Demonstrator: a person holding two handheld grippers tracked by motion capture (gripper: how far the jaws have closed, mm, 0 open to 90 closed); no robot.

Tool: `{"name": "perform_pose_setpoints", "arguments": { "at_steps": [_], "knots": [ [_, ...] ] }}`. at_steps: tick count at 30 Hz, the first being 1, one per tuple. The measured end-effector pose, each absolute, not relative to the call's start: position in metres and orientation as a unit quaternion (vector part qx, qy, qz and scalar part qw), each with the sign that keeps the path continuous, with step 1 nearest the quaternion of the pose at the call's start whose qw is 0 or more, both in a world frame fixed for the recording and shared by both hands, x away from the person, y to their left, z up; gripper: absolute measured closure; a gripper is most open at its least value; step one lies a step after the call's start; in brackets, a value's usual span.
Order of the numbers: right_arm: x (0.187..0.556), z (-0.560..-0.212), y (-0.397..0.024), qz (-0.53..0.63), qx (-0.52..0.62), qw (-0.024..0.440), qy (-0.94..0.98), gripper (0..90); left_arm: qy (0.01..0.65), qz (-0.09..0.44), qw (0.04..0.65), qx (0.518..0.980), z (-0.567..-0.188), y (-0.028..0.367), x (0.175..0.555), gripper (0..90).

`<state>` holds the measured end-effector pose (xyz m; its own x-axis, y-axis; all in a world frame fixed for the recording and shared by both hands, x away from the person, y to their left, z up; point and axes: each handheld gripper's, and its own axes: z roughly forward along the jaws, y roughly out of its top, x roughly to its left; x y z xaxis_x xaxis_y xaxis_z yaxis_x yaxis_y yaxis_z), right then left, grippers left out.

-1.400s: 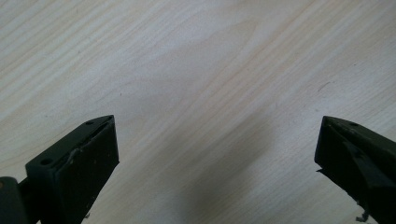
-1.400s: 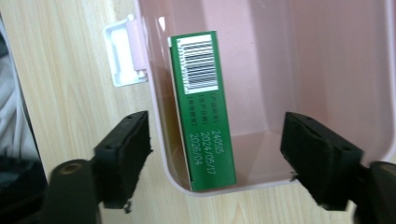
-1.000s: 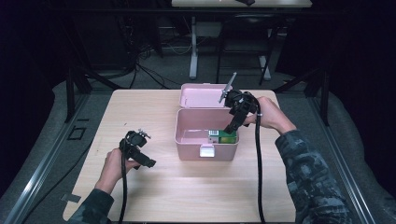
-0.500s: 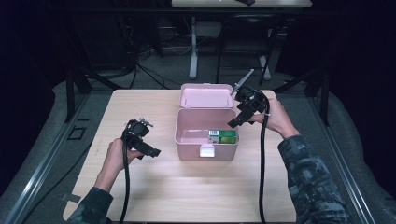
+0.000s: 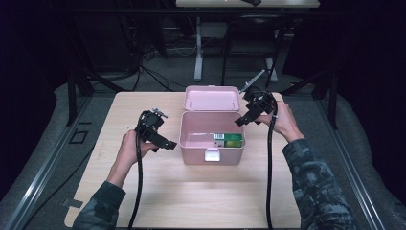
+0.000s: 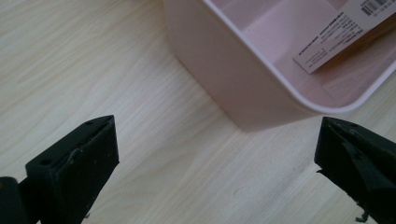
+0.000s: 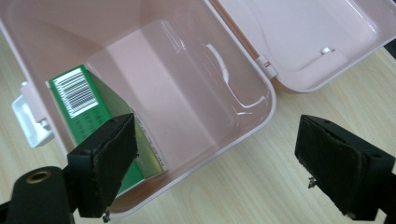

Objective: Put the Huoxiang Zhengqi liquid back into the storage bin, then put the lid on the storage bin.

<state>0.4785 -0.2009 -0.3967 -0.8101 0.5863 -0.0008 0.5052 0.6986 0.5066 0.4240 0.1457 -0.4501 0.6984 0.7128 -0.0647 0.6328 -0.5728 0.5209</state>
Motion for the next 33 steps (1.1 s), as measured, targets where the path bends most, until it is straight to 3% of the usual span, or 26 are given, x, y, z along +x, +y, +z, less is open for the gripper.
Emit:
{"name": "perform_pose_setpoints", "arguments": {
  "at_steps": [7, 19, 25, 33],
  "knots": [
    [0.486, -0.401, -0.204, 0.264, 0.318, 0.088, 0.906, 13.1, 0.386, 0.077, 0.286, 0.874, -0.443, 0.132, 0.434, 1.0],
    [0.505, -0.399, -0.215, 0.29, 0.371, 0.104, 0.876, 15.3, 0.403, 0.069, 0.294, 0.864, -0.457, 0.113, 0.445, 16.4],
    [0.518, -0.402, -0.213, 0.294, 0.389, 0.113, 0.865, 20.7, 0.409, 0.066, 0.298, 0.86, -0.46, 0.112, 0.446, 26.7],
    [0.542, -0.419, -0.21, 0.299, 0.423, 0.126, 0.846, 38.2, 0.413, 0.064, 0.299, 0.858, -0.464, 0.109, 0.446, 38.9]
  ]
}}
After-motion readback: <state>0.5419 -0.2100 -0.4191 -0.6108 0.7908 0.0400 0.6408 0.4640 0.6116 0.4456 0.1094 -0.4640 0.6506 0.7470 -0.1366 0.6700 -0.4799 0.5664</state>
